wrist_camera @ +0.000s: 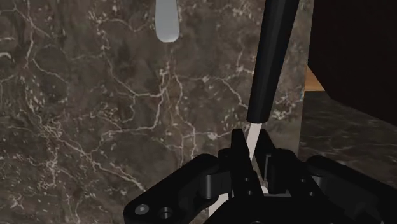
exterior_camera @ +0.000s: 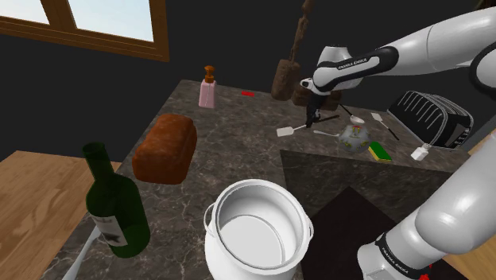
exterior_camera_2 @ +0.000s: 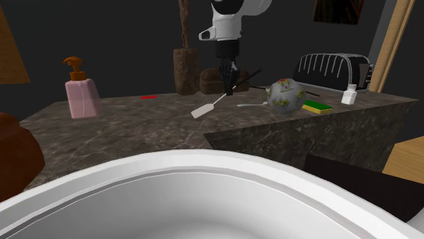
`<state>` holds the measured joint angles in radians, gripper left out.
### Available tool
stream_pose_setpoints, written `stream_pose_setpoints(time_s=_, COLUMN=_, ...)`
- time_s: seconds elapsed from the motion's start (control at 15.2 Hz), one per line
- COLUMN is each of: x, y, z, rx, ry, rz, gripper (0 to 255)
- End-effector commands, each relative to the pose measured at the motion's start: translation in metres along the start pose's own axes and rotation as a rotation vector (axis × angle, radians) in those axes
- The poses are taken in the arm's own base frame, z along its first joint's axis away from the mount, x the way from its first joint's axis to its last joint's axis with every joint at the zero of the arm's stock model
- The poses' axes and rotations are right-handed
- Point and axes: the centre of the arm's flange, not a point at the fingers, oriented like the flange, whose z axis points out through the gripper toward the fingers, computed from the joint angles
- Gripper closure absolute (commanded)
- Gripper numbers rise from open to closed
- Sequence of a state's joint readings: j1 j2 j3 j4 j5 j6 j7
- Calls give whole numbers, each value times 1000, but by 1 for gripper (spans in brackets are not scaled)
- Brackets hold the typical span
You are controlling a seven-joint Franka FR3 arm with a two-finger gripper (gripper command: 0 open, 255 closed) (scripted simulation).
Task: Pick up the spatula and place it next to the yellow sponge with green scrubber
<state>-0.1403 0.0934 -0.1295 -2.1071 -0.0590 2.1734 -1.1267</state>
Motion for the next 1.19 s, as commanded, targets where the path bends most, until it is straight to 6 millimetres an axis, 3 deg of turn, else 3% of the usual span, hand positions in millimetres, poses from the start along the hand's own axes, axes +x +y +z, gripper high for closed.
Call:
stream_pose_setpoints(time_s=0.0, x=-25, y=13, z=0, rx=0, ry=-1, rz=-1, gripper=255)
stream_pose_setpoints(time_s=1.12, x=-209, y=141, z=12, rx=0, ry=-1, rz=-1, gripper=255)
